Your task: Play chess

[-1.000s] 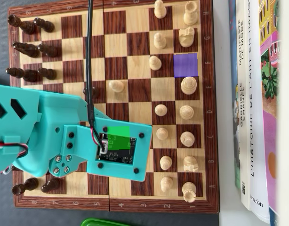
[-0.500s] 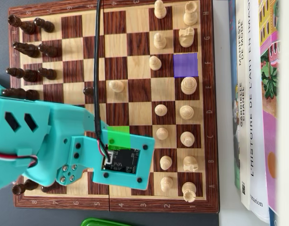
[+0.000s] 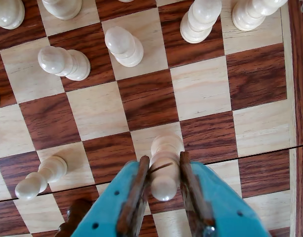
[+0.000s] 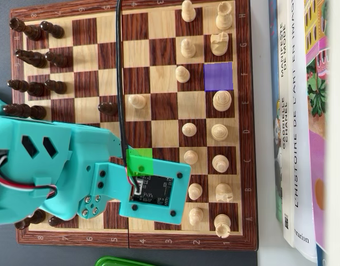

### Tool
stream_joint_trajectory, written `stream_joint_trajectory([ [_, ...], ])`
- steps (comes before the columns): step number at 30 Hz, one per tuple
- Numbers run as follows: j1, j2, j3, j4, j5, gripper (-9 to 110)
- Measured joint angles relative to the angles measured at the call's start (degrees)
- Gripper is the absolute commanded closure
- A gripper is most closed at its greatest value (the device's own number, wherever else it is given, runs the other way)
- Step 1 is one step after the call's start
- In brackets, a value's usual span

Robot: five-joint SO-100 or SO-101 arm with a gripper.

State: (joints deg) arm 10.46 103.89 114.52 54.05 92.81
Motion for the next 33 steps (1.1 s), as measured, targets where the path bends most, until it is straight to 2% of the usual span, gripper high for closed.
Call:
stream_joint_trajectory([
  [33, -1.9, 0.0, 0.0, 1.8, 0.0, 91],
])
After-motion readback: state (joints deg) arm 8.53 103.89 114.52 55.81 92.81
